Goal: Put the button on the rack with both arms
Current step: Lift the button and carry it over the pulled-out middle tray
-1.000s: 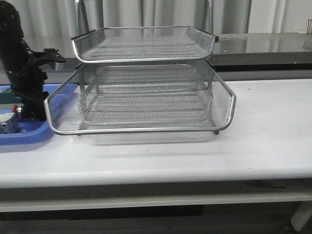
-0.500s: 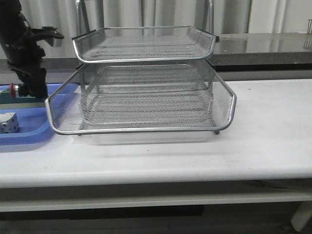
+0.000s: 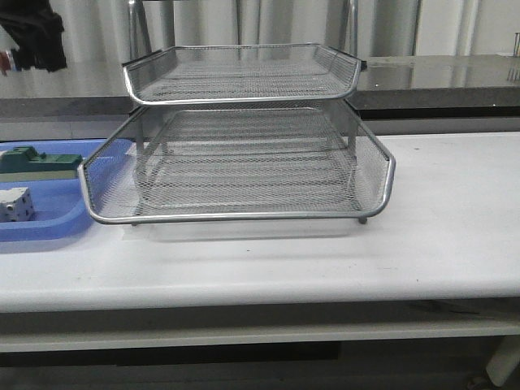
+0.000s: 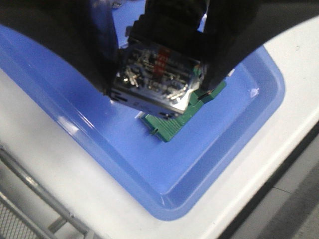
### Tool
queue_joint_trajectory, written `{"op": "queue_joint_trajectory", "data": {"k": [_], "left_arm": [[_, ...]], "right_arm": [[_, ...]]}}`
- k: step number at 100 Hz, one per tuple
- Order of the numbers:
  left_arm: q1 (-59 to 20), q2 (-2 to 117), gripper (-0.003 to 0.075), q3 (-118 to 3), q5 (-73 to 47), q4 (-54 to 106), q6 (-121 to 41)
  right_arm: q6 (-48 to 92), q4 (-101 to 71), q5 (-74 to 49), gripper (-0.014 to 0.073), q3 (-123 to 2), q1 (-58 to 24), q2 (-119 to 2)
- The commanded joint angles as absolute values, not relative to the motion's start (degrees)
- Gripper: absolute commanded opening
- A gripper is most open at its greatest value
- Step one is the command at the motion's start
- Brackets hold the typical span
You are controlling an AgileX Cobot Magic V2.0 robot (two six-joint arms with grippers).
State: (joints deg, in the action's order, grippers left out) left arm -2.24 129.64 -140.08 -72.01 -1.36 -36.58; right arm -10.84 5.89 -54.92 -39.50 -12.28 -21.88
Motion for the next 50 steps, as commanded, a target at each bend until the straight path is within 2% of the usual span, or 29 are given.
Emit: {"op": "queue_joint_trajectory", "data": {"k": [1,27,50], "left_arm": [[-2.3,122.1,-0.002,-141.1,-72.8,-0.4,-35.3],[-3.0,109.7,-0.0021,-131.7,-72.8,0.0,-35.1],[-8.4,100.2,-0.0021,-121.3,-72.8,0.9,-35.1]], "right_arm": [[-10.6,6.7,-50.5,-0.0069,-41.3,-12.4,-22.4],[-10.6,6.7,-50.5,-0.0069,-41.3,-12.4,-22.4],[-10.6,6.7,-50.5,-0.0069,-41.3,-12.4,-22.4]]}}
